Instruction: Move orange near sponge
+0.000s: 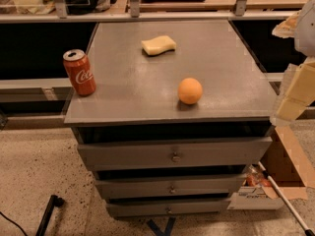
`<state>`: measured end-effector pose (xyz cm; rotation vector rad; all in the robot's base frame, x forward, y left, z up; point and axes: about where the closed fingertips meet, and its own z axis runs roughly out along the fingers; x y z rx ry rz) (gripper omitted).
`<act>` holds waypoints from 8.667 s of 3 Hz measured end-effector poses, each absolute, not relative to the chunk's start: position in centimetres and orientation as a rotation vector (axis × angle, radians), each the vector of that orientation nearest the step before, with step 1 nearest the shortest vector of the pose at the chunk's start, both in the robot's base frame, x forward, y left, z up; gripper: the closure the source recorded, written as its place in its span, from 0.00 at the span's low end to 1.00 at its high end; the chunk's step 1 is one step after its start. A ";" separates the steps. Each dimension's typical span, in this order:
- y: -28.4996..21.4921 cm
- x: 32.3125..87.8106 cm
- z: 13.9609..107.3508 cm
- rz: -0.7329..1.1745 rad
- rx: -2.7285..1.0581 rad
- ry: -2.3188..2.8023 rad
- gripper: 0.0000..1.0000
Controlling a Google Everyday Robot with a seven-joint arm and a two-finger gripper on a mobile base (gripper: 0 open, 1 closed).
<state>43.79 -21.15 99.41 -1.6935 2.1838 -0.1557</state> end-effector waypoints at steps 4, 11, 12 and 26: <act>-19.7 49.3 95.3 0.123 -1.558 2.020 0.00; -11.4 56.7 88.3 0.423 -1.381 1.722 0.00; -10.4 57.1 87.4 0.461 -1.390 1.695 0.00; -11.0 78.3 91.0 0.445 -1.113 1.681 1.00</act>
Offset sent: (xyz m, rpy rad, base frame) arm 0.0266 -0.0039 -0.0175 0.2352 -0.0394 0.0254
